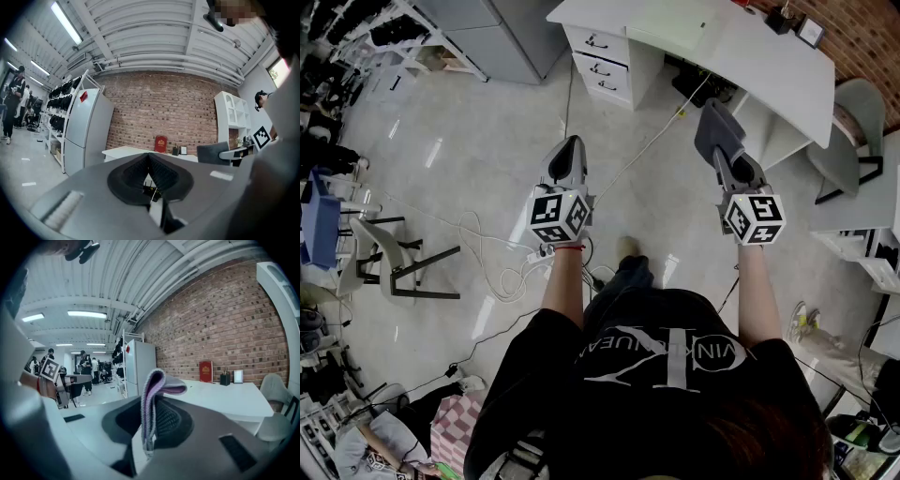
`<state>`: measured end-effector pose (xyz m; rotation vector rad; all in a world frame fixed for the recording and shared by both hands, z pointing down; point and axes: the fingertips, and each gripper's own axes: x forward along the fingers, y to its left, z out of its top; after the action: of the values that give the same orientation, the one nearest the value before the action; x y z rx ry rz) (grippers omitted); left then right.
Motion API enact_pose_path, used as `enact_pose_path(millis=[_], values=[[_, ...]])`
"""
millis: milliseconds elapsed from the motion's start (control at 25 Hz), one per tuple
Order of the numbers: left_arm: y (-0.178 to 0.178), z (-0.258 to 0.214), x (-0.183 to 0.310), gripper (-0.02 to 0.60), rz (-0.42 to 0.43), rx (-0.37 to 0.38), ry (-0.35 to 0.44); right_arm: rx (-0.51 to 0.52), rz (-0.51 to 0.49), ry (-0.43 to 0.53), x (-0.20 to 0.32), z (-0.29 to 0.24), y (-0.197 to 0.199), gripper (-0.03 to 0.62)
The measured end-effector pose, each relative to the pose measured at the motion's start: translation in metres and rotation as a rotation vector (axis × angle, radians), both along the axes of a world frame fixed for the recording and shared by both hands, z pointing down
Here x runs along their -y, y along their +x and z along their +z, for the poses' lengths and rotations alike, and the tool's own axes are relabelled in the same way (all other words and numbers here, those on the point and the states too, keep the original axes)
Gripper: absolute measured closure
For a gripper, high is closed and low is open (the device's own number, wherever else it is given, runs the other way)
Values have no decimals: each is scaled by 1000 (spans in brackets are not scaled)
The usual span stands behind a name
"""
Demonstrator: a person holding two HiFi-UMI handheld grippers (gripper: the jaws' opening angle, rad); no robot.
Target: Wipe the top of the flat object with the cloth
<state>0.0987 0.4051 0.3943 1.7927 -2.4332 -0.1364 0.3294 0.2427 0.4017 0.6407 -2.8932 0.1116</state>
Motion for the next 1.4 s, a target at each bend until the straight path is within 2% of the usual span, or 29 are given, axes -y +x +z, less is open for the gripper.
enact_pose_path(millis=[440,720,1080,1400], values=[[-55,10,46,569,56,-7,-12,-9,62,-21,35,11,-45,545],[-87,13,68,569,97,15,-21,-5,103,-21,52,16,-73,545],[-115,27,78,569,112,-7,-25,22,116,-32,62,18,-98,545],[-144,34,105,569,109,-14,-31,55,137,-50,98,19,-121,545]])
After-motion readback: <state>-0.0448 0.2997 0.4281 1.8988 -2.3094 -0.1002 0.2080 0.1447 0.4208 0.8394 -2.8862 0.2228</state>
